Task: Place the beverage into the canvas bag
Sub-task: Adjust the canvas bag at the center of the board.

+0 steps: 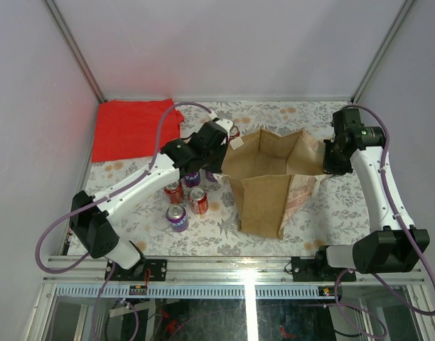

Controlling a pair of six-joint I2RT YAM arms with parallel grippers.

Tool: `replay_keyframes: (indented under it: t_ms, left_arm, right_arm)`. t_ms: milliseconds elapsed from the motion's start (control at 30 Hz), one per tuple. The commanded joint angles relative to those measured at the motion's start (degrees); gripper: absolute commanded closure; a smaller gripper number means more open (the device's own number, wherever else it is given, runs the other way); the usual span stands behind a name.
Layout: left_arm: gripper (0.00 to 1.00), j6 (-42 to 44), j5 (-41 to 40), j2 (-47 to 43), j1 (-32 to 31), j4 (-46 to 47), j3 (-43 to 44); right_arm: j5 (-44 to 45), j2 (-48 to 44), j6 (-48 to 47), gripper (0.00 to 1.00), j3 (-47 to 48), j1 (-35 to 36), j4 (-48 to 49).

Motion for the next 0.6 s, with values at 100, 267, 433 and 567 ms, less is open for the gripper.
replay_keyframes:
  t_ms: [100, 267, 433, 567]
  left_arm:
    - [1.00, 0.6, -3.3, 0.1, -1.9, 1.8, 0.6]
    - [1.00, -0.7, -2.8, 0.5, -3.1, 1.6, -0.4]
    - [1.00, -1.5, -1.6, -0.5, -3.3, 1.6, -3.3]
    - [1.00, -1.6, -0.2, -0.2, -3.3, 2.4, -3.8]
  right_arm:
    - [5.1, -0.2, -2.8, 1.00, -2.1, -1.3, 2.6]
    - [3.9, 0.4, -2.5, 1.00, -4.7, -1.3, 4.6]
    - [4.0, 0.4, -2.7, 1.00, -6.2, -1.3, 5.3]
    - [3.8, 0.5, -2.7, 0.99, -6.6, -1.3, 5.9]
